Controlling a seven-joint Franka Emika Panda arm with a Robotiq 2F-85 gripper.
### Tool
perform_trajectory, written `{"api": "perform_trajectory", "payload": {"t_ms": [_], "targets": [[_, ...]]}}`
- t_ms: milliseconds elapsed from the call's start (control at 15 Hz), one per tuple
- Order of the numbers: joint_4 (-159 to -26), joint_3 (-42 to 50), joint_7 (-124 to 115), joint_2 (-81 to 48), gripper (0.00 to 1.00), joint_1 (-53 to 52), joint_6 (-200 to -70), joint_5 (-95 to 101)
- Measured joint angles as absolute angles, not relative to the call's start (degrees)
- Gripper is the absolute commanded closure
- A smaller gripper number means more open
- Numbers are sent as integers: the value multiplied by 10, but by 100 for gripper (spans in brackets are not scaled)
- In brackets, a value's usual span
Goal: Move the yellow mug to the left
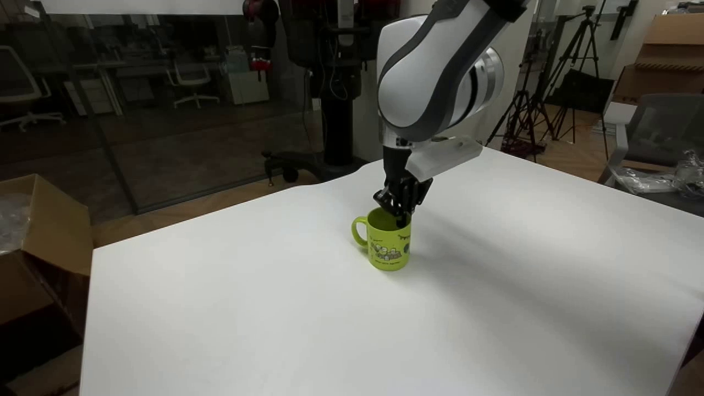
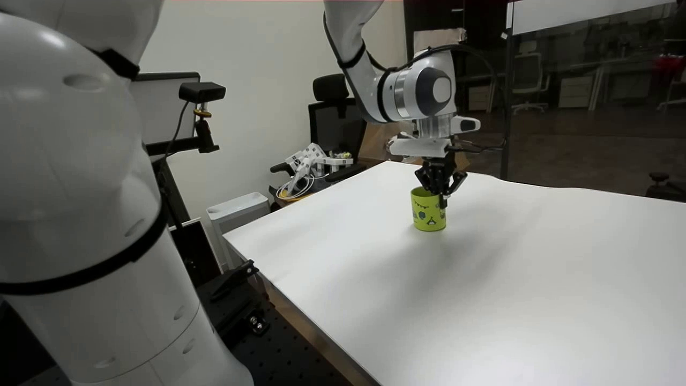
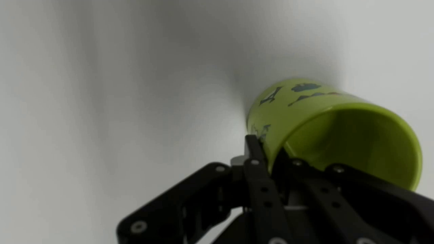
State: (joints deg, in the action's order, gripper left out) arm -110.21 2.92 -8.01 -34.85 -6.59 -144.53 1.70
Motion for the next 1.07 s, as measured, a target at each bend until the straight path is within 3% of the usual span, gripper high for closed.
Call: {"api": "perform_trajectory", "payload": {"t_ms": [800,867,933,1067], "targets": [[-1235,50,-161,-288,98,-105,-1574,18],[-1241,48,-160,-285,65,-104,-1575,12],[-1247,46,-160,-282,65,-102,-1575,8],[-1255,43,-160,-278,52,-98,-1576,-1]]}}
